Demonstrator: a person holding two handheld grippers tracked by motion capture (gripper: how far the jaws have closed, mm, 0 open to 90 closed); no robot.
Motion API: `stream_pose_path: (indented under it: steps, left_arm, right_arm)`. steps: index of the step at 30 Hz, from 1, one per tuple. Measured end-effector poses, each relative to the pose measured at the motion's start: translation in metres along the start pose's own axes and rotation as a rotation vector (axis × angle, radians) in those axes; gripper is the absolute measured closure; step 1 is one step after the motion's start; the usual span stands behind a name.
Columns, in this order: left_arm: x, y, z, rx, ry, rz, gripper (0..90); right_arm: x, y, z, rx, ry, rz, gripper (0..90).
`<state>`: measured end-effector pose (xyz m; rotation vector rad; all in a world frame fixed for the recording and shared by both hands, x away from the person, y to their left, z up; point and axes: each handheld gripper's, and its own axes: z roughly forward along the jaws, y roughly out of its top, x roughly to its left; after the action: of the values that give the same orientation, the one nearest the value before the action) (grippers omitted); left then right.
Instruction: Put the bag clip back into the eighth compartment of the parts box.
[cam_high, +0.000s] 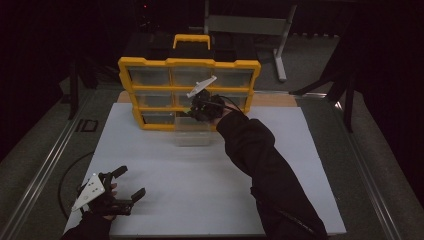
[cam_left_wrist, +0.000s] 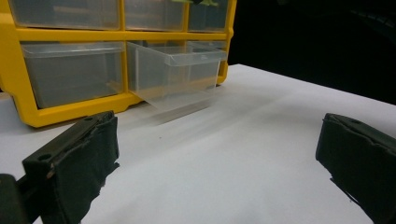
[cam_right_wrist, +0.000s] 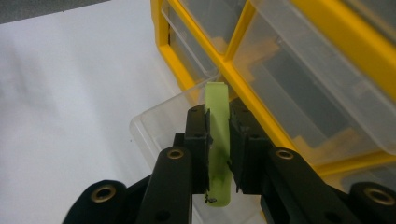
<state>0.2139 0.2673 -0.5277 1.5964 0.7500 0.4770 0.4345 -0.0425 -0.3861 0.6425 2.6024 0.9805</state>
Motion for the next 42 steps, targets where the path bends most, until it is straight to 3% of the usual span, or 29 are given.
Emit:
stream_pose_path:
  steps: [9,21,28,29,30,34,39,40,42]
  left_arm:
    - [0.000,0.000,0.000,0.000,-0.002,-0.008,0.0]
    - [0.001,0.000,0.000,0.000,-0.003,-0.009,0.0]
    - [0.001,0.000,0.000,-0.012,-0.003,-0.011,0.0]
    - [0.001,0.000,0.000,-0.012,-0.002,-0.010,0.0]
    - [0.001,0.000,-0.001,-0.012,-0.002,-0.010,0.0]
    - [0.001,0.000,0.000,-0.007,-0.003,-0.009,0.0]
    - [0.001,0.000,0.000,-0.002,0.001,-0.006,0.0]
    - [0.001,0.000,0.000,-0.002,0.000,-0.006,0.0]
    - [0.001,0.000,0.000,-0.002,0.001,-0.006,0.0]
  right_arm:
    - [-0.002,-0.007,0.023,0.032,0.016,0.018,78.0]
    - [-0.002,-0.013,0.038,0.066,0.013,0.064,77.7]
    - [0.000,-0.016,0.046,0.094,-0.001,0.056,77.2]
    - [0.000,-0.015,0.046,0.093,0.003,0.068,71.1]
    - [0.000,-0.015,0.046,0.093,0.003,0.068,71.1]
    - [0.002,-0.013,0.043,0.081,0.004,0.077,49.2]
    - [0.002,-0.012,0.037,0.072,0.033,0.107,36.1]
    - [0.003,-0.012,0.036,0.082,0.041,0.113,25.4]
    - [0.005,-0.013,0.034,0.085,0.034,0.113,19.0]
